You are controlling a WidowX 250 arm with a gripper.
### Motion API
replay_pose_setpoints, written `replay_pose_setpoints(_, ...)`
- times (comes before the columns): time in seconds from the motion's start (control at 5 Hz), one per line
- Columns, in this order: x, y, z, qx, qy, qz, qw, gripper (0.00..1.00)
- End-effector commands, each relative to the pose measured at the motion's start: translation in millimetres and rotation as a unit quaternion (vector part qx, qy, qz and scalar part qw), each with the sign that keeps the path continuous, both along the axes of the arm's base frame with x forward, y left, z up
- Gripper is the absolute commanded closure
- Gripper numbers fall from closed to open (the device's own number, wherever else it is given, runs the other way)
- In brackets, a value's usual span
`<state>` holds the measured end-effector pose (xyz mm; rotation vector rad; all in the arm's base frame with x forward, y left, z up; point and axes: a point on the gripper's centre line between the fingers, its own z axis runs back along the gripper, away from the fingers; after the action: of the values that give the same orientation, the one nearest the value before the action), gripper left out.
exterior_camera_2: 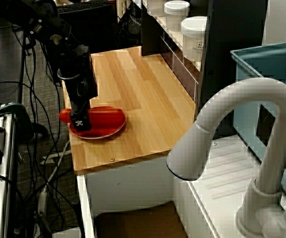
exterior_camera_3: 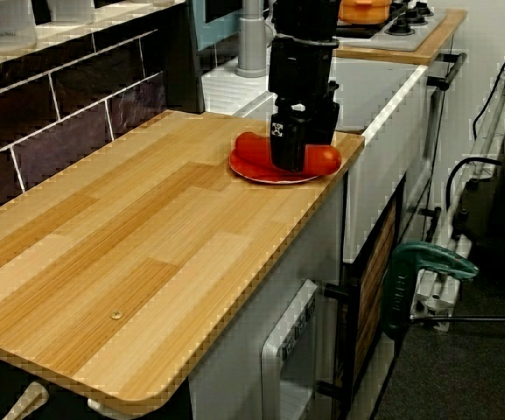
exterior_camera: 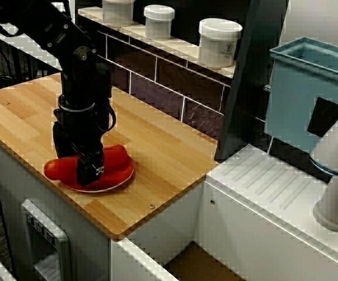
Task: Put the object on the plate
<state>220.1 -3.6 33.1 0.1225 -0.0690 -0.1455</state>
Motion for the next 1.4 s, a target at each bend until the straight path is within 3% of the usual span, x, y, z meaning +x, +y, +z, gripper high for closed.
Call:
replay_pose_setpoints(0.0,7.7,9.9,10.9,-0.004,-0.002,0.010,0.9999,0.00)
replay_pose_setpoints(0.8,2.9,27.5,55.9,-0.040,0.003,0.015,0.9991,0.00)
replay_pose_setpoints(1.2,3.0,30.4,58.4,-0.039,0.007,0.005,0.9992,0.00)
